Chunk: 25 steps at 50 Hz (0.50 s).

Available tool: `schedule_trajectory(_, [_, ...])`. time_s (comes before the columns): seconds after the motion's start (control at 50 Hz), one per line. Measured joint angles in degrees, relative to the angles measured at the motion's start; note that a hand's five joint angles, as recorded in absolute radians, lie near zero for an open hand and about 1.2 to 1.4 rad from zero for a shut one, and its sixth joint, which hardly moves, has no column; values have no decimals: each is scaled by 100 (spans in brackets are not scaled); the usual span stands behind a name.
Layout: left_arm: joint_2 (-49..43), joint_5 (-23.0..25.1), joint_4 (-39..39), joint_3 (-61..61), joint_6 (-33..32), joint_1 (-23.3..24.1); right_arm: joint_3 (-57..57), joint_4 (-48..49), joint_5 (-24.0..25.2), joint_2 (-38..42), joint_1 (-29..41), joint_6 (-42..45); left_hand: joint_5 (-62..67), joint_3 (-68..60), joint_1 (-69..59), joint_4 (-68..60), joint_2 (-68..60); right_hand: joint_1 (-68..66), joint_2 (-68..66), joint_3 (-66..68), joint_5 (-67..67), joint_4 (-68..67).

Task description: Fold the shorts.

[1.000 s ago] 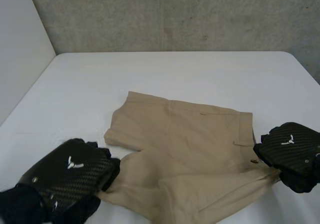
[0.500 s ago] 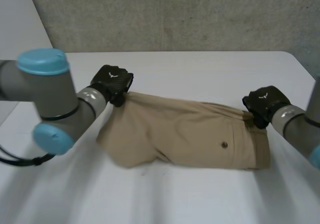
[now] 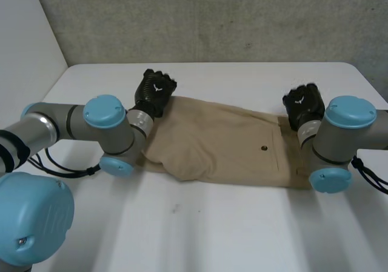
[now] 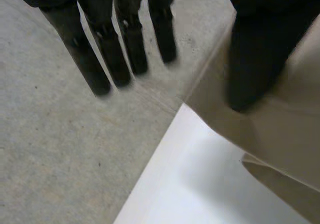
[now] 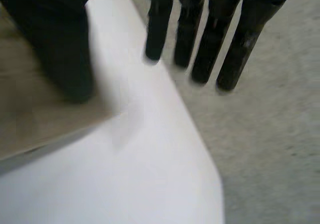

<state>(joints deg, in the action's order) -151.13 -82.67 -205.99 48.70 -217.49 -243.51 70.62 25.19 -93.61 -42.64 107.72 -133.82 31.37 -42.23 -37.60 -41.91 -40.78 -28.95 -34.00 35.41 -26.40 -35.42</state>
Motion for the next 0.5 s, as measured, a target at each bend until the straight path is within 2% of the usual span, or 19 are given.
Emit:
schedule_trajectory(0.02, [18,1,-79,50,3,9,-9,97,-12,-14,0,7,-1216,1187,1247,1216,1074,1171,1267,-1357,1386,1365])
schedule_trajectory(0.06, [78,-1,-222,170,8,36,-12,183,-24,-38,-1,5,-2339,2358,2424,2404,2312,1286,1419,-1516,1549,1524])
schedule_trajectory(0.08, [159,-7,-320,298,11,63,15,337,-43,-160,-2,-40,-2701,2761,2654,2792,2636,1723,2122,-2284,2228,2201])
schedule_trajectory(0.1, [232,-13,-377,398,12,82,36,373,-49,-227,-3,-69,-2868,3000,2678,3014,2887,1723,2148,-2311,2242,2203])
schedule_trajectory(0.24, [930,-62,-516,1162,36,160,424,302,-37,-1033,-36,-576,-2867,3002,2678,3024,2923,1723,2150,-2311,2243,2203])
schedule_trajectory(0.28, [1346,-76,-494,1584,61,177,659,1,28,-1467,-53,-895,-2868,3003,2678,3024,2923,1723,2150,-2311,2243,2203])
schedule_trajectory(0.34, [1643,-82,-462,1897,92,181,786,-267,101,-1692,-61,-1068,-2868,3003,2678,3024,2923,1723,2150,-2311,2243,2203])
schedule_trajectory(0.36, [1947,-84,-411,2232,150,181,961,-782,259,-1979,-81,-1299,-2868,3003,2678,3024,2923,1723,2150,-2312,2243,2203])
schedule_trajectory(0.4, [2012,-84,-398,2306,165,180,993,-888,292,-2026,-85,-1337,-2868,3003,2678,3024,2923,1723,2150,-2312,2243,2203])
schedule_trajectory(0.42, [2361,-85,-291,2739,318,177,1199,-1585,502,-2255,-162,-1559,-2868,3002,2678,3024,2923,1723,2150,-2311,2243,2203])
schedule_trajectory(0.5, [2650,-84,-77,3201,596,173,1606,-2451,827,-2510,-376,-1931,-2867,3002,2678,3024,2923,1697,2065,-2222,2208,2172])
